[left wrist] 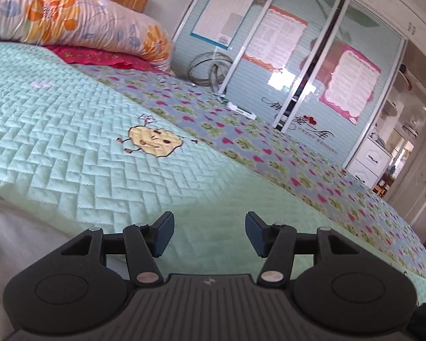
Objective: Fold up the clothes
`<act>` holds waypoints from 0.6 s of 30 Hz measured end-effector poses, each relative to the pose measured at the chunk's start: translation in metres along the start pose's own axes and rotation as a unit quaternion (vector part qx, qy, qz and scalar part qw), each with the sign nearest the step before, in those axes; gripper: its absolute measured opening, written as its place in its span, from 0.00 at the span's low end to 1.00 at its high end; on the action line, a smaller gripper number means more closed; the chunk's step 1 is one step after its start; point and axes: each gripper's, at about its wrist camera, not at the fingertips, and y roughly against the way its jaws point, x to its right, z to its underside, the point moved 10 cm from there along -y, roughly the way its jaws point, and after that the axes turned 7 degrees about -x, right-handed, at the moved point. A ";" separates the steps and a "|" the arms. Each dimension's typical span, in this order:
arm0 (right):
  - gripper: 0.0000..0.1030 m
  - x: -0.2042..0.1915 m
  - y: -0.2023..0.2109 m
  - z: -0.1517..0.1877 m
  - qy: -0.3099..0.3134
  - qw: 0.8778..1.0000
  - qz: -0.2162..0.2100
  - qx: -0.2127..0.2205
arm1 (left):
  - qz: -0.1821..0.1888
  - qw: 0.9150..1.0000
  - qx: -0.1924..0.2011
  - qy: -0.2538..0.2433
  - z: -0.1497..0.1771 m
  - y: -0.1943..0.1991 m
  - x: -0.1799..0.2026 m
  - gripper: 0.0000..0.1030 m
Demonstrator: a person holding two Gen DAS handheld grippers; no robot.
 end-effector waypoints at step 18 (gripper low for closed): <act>0.58 -0.039 0.058 0.063 -0.024 0.989 -0.073 0.127 | 0.013 0.992 -0.109 -0.059 -0.033 0.033 -0.037 0.57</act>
